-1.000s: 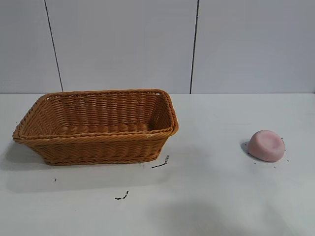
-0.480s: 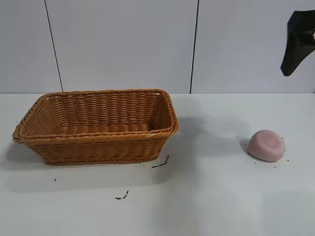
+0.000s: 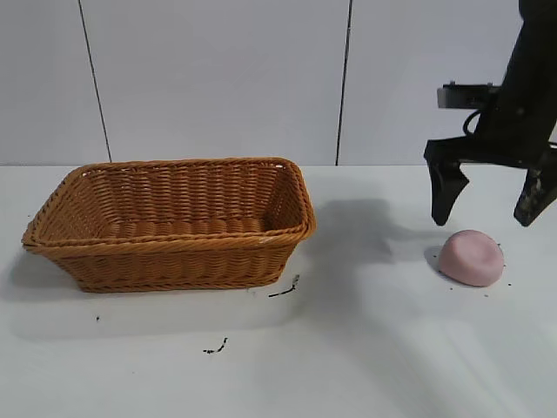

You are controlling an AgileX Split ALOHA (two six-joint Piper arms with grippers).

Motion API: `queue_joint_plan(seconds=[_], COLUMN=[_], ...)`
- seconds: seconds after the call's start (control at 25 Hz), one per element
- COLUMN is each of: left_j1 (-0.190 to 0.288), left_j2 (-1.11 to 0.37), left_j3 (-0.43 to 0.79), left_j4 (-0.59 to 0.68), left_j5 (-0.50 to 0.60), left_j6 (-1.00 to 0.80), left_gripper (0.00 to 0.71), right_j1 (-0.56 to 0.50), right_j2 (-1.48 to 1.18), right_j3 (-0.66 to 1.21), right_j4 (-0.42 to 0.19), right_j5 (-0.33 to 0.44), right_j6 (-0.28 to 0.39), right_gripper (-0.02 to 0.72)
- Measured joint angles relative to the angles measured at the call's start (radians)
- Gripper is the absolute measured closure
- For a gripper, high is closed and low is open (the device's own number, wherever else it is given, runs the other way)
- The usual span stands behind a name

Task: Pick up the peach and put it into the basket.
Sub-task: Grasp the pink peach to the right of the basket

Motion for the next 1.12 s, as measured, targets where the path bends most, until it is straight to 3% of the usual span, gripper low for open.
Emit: queue_joint_plan(seconds=[0.44,0.48,0.56,0.64,0.72,0.76,0.96,1.12], left_j1=[0.0,0.0,0.0,0.0,0.0,0.0,0.0,0.0], left_j2=[0.0,0.0,0.0,0.0,0.0,0.0,0.0,0.0], left_j3=[0.0,0.0,0.0,0.0,0.0,0.0,0.0,0.0], left_j4=[0.0,0.0,0.0,0.0,0.0,0.0,0.0,0.0], left_j5=[0.0,0.0,0.0,0.0,0.0,0.0,0.0,0.0], left_j6=[0.0,0.0,0.0,0.0,0.0,0.0,0.0,0.0], left_gripper=[0.017,0.017,0.017,0.017,0.017,0.017,0.017,0.017], right_j1=[0.0,0.0,0.0,0.0,0.0,0.0,0.0,0.007], right_j2=[0.042,0.042,0.042,0.042,0.039,0.034,-0.006,-0.063], right_j3=[0.0,0.0,0.0,0.0,-0.008,-0.014,-0.106,-0.281], right_j4=[0.0,0.0,0.0,0.0,0.0,0.0,0.0,0.001], right_j5=[-0.019,-0.019,-0.019,-0.019,-0.013,-0.008,0.072,0.206], right_j6=[0.006,0.006,0.006,0.006,0.007,0.007,0.007,0.007], right_gripper=[0.012,0.046,0.19,0.418,0.606,0.666,0.68,0.68])
